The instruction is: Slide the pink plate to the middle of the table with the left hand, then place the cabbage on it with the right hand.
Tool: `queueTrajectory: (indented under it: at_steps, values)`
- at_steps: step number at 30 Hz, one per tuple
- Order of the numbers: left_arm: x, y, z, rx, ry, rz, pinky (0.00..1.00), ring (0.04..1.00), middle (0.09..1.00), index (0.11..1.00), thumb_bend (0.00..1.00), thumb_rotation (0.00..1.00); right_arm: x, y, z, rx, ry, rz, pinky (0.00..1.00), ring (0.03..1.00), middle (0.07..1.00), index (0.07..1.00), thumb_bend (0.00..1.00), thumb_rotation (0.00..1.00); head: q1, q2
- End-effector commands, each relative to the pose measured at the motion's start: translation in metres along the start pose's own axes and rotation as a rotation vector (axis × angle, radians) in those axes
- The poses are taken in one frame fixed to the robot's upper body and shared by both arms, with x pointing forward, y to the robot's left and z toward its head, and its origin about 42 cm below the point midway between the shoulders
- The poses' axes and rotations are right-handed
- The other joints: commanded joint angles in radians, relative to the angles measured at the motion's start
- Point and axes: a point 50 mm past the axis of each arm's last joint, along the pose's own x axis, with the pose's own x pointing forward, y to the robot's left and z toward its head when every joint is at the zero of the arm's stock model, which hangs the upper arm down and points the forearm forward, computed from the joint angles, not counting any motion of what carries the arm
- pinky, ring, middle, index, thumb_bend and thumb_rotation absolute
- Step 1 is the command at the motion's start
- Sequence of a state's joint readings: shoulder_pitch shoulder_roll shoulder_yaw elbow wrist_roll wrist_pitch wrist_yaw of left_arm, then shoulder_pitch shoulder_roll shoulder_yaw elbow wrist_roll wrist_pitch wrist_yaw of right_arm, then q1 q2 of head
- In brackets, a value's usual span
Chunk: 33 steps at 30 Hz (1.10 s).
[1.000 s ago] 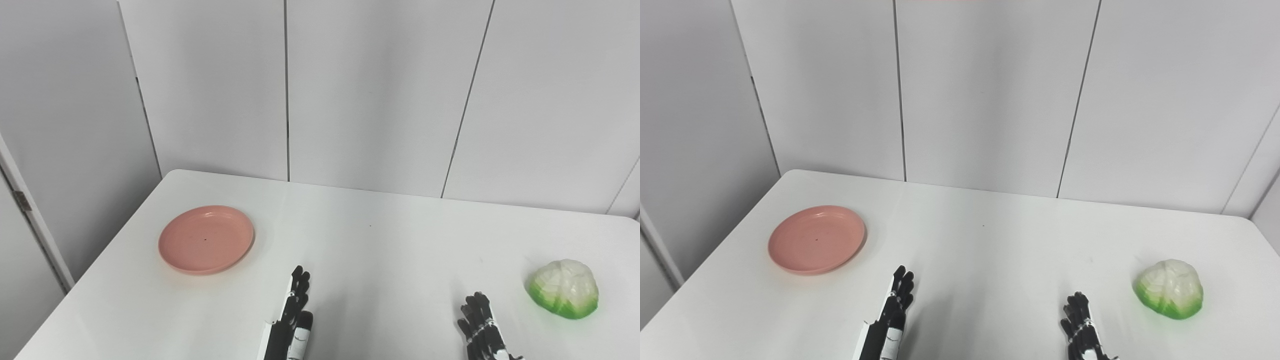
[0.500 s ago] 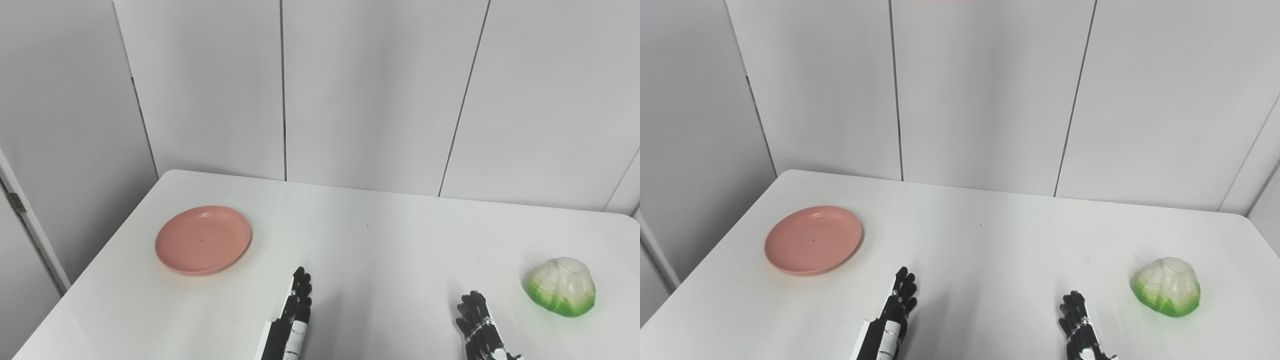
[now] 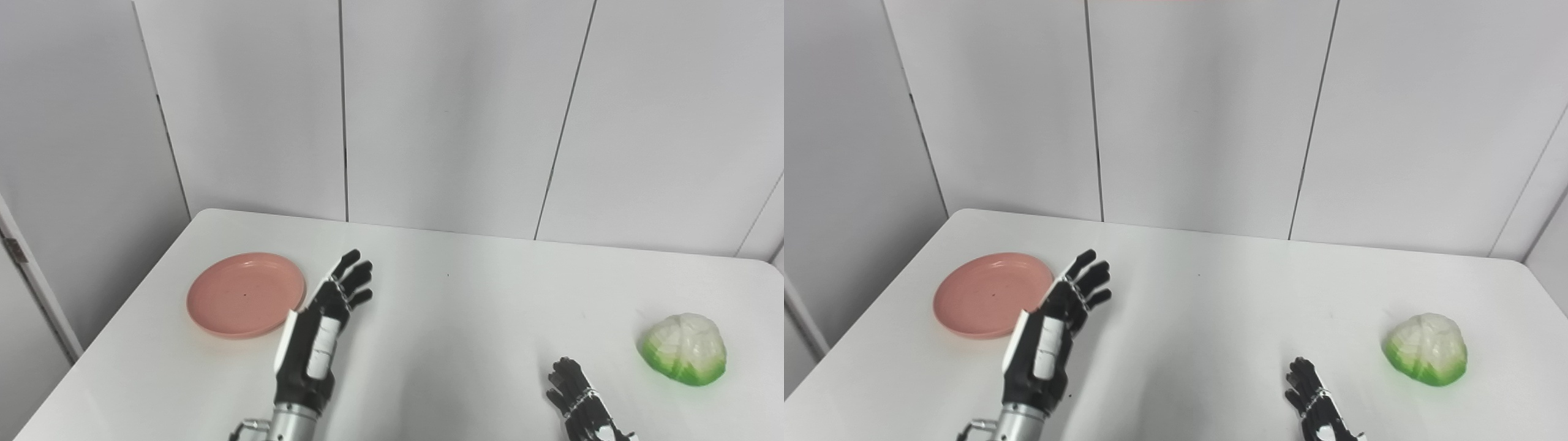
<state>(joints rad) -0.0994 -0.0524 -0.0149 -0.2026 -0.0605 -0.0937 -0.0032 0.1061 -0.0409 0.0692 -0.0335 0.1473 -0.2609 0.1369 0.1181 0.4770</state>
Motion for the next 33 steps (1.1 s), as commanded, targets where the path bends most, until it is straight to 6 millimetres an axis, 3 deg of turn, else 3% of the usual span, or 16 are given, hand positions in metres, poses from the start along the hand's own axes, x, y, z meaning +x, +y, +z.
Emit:
queueTrajectory:
  at_steps: [1, 3, 7, 21, 27, 33]
  values:
    - [0.02, 0.001, 0.016, 0.001, -0.079, -0.011, 0.82, 0.847, 0.816, 0.814, 0.93, 0.94, -0.013, -0.006, -0.014, 0.014, 0.106, -0.067, 0.91, 0.919, 0.917, 0.883, 0.85, 1.0, 0.003, 0.003]
    - [0.034, 0.009, 0.021, 0.031, -0.106, -0.011, 0.78, 0.785, 0.761, 0.763, 0.95, 0.92, -0.015, -0.007, -0.014, 0.013, 0.104, -0.065, 0.9, 0.912, 0.91, 0.862, 0.85, 1.0, 0.004, 0.006]
    - [0.058, 0.028, 0.028, 0.064, -0.132, -0.024, 0.79, 0.772, 0.76, 0.729, 0.98, 0.88, -0.016, -0.009, -0.013, 0.011, 0.108, -0.063, 0.89, 0.907, 0.904, 0.851, 0.86, 1.0, 0.005, 0.011]
    - [0.116, 0.121, 0.057, 0.263, -0.159, 0.037, 0.72, 0.83, 0.82, 0.806, 1.0, 0.88, -0.018, -0.013, -0.013, 0.011, 0.116, -0.06, 0.87, 0.899, 0.894, 0.847, 0.87, 1.0, 0.016, 0.008]
    - [0.134, 0.16, 0.052, 0.265, -0.146, 0.097, 0.75, 0.827, 0.821, 0.804, 1.0, 0.89, -0.018, -0.016, -0.014, 0.008, 0.116, -0.059, 0.87, 0.899, 0.893, 0.845, 0.87, 1.0, 0.022, 0.004]
    - [0.145, 0.196, 0.037, 0.269, -0.111, 0.156, 0.69, 0.813, 0.823, 0.815, 1.0, 0.88, -0.019, -0.018, -0.016, 0.007, 0.113, -0.056, 0.86, 0.898, 0.893, 0.843, 0.86, 1.0, 0.025, -0.008]
